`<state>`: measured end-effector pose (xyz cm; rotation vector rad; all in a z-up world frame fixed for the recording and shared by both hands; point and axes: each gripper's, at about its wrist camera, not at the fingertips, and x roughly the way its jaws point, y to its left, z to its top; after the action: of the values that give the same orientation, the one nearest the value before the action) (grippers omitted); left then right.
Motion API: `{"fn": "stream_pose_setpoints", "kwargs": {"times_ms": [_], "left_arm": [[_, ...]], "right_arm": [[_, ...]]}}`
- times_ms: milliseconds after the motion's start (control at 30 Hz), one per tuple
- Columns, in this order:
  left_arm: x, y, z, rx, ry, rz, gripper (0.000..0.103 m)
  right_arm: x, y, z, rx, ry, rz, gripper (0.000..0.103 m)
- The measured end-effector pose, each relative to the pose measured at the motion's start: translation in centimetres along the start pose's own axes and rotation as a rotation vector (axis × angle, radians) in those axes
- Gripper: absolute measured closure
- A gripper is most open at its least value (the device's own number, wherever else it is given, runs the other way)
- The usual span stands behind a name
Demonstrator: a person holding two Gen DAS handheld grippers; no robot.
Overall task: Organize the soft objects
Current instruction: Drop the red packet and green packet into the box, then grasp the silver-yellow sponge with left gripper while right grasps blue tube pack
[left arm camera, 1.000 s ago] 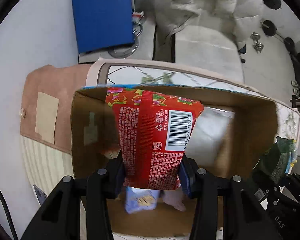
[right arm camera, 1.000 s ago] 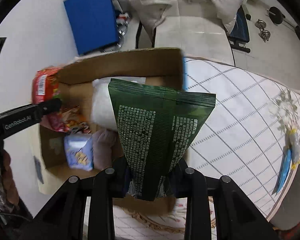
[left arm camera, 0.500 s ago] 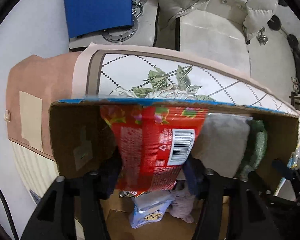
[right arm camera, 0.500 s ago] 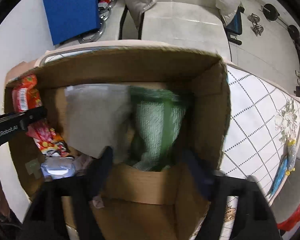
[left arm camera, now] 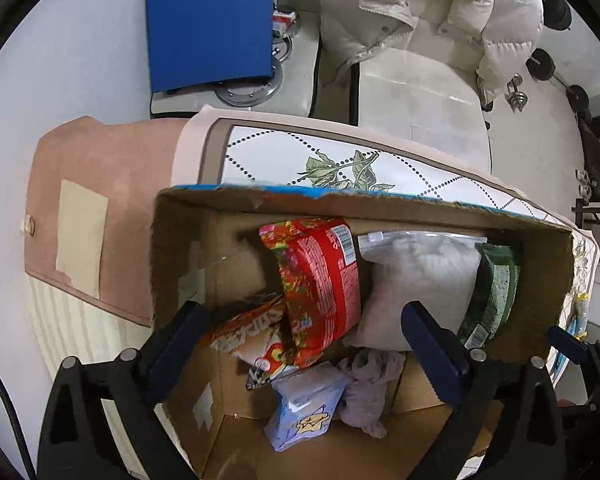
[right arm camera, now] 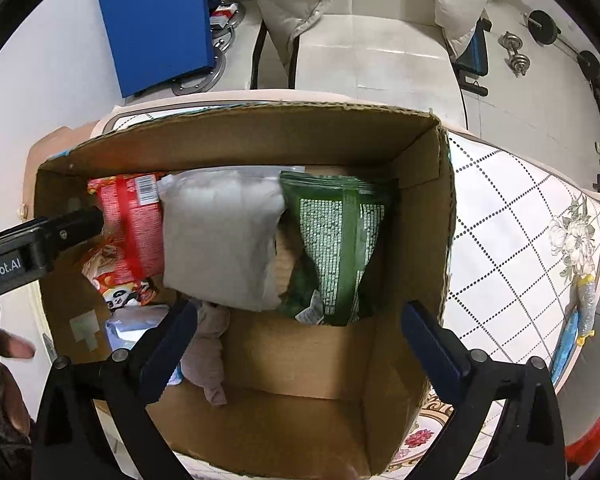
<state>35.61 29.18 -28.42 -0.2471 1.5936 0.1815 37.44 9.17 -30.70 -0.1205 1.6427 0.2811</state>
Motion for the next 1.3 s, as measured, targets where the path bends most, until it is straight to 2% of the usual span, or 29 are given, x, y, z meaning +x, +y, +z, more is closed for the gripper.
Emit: {"fn": "stream_pose_setpoints", "kwargs": {"times_ms": [433,567,933,1300], "left_arm": [[-4.3,-0.6,-6.7,0.007,-0.094,-0.004,0.002],[-6.8,-0.9,-9.7,-0.003,-0.171,0.018,0.002],[-13.5,-2.6,-18.1,0.031,-0.386,0.092,0.002],[-18.5,-3.7,-25.2,0.037,-0.499,0.072,0.002]], "right_arm": [[-3.5,1.1,-5.0,-0.031,-0.090,0.008,0.000],[-5.1,0.8,-7.0,-0.019,-0.136,0.017,0.000],[-11.2,0.7,-15.5,-0.056,-0.295,0.013,0.000],[-17.7,0.6,-23.3,-0.085,-0.433,0.016,0.000]]}}
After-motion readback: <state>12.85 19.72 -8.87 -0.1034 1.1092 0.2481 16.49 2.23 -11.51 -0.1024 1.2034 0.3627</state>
